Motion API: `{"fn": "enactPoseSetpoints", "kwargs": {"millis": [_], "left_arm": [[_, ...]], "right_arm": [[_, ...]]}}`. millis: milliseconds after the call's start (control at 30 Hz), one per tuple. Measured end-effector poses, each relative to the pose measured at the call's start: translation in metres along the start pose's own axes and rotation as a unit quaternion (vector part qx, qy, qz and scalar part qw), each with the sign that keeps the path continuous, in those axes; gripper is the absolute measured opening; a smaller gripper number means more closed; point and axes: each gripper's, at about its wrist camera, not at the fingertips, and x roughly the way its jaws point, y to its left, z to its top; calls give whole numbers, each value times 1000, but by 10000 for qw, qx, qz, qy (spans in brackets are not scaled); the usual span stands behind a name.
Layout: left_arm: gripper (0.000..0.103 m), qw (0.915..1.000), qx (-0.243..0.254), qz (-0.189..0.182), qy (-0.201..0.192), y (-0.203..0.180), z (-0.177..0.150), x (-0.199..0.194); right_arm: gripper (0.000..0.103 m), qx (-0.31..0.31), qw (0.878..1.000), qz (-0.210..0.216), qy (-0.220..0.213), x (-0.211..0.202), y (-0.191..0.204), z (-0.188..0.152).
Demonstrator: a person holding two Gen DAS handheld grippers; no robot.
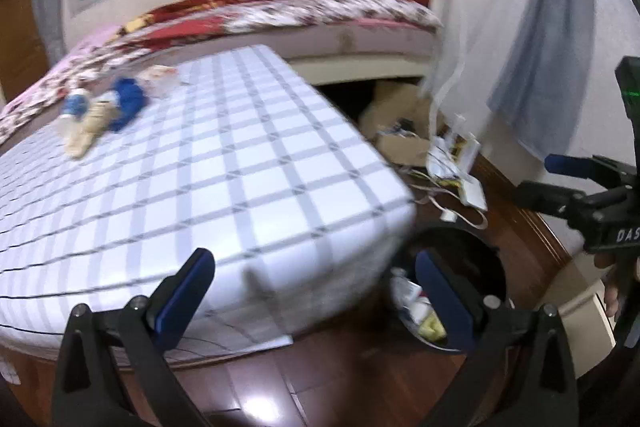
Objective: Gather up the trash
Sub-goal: 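Move both open tools back from the bin to the table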
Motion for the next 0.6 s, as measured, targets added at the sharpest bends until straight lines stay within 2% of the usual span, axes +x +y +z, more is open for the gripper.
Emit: {"fn": "enactPoseSetpoints", "kwargs": {"millis": [300, 600], "left_arm": [[101, 9962, -541, 651, -197, 85, 1, -16], [101, 9909, -827, 1020, -301, 131, -1, -31]], "right_arm": [[102, 3, 9976, 506, -463, 19, 60, 44], [102, -399, 9944, 788, -572, 39, 120, 65]]}}
